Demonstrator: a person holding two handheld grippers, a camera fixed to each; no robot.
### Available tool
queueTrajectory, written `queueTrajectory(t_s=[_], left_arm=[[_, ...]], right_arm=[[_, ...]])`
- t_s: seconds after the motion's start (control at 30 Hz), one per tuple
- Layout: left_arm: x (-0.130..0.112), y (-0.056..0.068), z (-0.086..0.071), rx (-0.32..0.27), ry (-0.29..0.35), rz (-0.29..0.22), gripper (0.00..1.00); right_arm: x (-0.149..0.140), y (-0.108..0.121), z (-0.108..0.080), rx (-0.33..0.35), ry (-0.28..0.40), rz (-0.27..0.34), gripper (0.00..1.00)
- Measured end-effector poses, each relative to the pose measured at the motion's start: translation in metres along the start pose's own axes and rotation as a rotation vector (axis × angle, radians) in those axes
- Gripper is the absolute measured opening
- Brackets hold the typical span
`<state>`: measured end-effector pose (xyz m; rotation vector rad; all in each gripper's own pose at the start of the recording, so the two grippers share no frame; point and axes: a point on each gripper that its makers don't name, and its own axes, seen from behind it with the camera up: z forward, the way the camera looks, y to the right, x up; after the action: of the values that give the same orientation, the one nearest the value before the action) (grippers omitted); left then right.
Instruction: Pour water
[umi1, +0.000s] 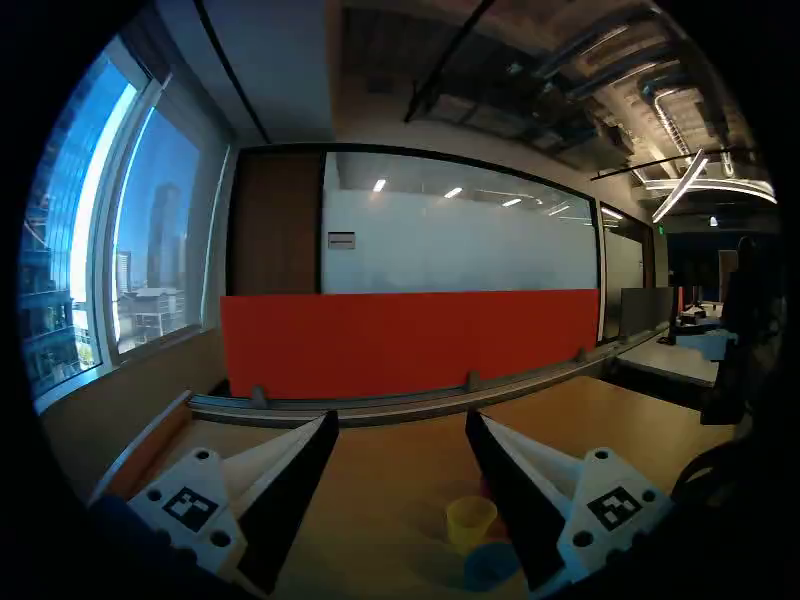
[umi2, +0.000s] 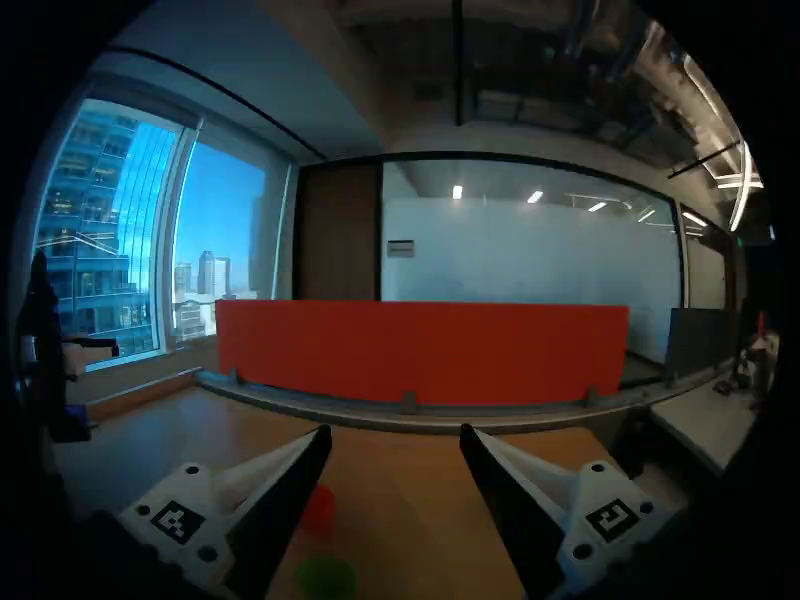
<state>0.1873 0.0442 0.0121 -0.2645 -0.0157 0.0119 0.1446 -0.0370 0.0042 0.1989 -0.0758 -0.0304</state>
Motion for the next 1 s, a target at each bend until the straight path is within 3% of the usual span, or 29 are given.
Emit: queueTrajectory(t_s=[0.2,0.4,0.7,1.0], left_arm=[[0.004,0.018,0.002,-0.096,-0.002,-0.004,0.94],[0.003,0.034,-0.001,-0.178,-0.014,-0.014,0.94],[-0.001,0.048,-0.007,-0.255,-0.024,-0.028,0.94],[-0.013,0.059,-0.014,-0.315,-0.057,0.0,0.94]], right_arm=[[-0.001,-0.022,-0.006,0.123,-0.003,-0.028,0.99],[0.009,-0.048,-0.015,0.255,0.016,-0.012,0.99],[0.013,-0.055,-0.021,0.325,0.009,-0.031,0.99],[-0.009,-0.062,-0.028,0.407,-0.068,-0.069,0.99]])
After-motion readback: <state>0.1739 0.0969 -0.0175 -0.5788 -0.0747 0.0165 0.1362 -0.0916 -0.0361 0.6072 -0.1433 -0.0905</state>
